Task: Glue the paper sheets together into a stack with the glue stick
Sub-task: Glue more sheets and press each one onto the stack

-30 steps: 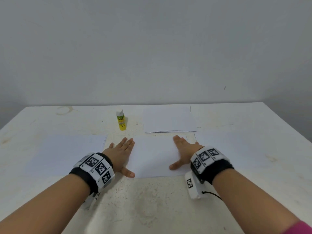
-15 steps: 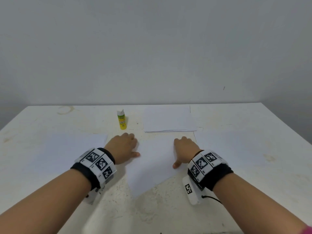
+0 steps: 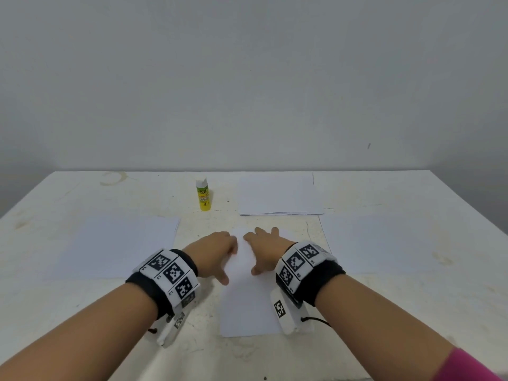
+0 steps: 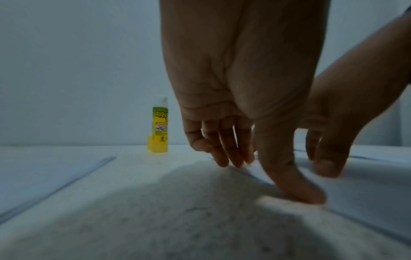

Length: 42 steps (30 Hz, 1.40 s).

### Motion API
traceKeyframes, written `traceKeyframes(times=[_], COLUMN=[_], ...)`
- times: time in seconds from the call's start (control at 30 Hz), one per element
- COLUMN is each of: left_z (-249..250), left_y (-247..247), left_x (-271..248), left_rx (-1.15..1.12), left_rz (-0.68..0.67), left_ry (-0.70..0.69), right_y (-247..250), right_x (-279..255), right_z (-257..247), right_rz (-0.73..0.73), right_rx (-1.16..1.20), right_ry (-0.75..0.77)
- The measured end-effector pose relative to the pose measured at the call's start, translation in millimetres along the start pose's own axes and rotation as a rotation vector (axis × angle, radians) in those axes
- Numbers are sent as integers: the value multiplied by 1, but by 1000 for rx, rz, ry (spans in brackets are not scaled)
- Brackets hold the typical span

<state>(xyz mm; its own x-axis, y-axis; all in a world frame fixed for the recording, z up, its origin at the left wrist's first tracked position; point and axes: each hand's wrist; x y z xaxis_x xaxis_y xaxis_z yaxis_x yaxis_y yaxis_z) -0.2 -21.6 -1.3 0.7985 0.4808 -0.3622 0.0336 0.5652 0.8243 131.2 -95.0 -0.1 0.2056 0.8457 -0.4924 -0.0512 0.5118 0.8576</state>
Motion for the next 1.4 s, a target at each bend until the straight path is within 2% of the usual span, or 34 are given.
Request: traceKeyframes(times=[0.07, 0.17, 0.23, 0.4, 0.57, 0.7, 0.9, 1.03, 1.13, 1.2, 1.27, 1.4], left_z=[-5, -6, -5, -7, -8, -7, -10, -8, -9, -13, -13, -11], left_y=[0, 2, 3, 4, 3, 4, 7, 13, 14, 10, 11, 12], left_x=[1, 1, 3, 4, 4, 2, -1, 0, -1, 1, 0, -5], left_rx=[78, 175, 180, 173, 169, 191, 210, 251, 297, 226, 173, 242], left_rz=[-13, -176, -237, -254, -256, -251, -220, -31, 74, 30, -25, 10], left_ry=[51, 131, 148, 162, 164, 160, 136, 81, 24, -23, -12, 18], right_y=[4, 5, 5, 3, -6, -9, -5, 4, 6, 6, 6, 1], right_x=[1, 6, 8, 6, 2, 0, 4, 0, 4, 7, 9, 13], right_z=[0, -8, -15, -6, 33, 48, 41, 25, 6, -6, -14, -28], right_rz=[-1, 23, 21, -16, -19, -5, 71, 103, 71, 61, 73, 87], right_rx=[-29, -15, 39, 135, 205, 252, 230, -74, -41, 14, 40, 96], right_ry=[15, 41, 117, 148, 13, -72, -166, -214, -187, -146, -101, 14])
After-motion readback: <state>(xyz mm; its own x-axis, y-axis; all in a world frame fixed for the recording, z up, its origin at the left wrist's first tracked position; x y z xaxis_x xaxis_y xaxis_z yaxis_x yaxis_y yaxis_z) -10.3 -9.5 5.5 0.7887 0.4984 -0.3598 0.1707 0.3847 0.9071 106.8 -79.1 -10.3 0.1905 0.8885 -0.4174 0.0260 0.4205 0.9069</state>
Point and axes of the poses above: each hand's wrist, its own x-axis towards the middle knuckle, its own y-axis out of the back of the hand, z = x × y, and after that the axes turned 15 degrees about -x, right-handed
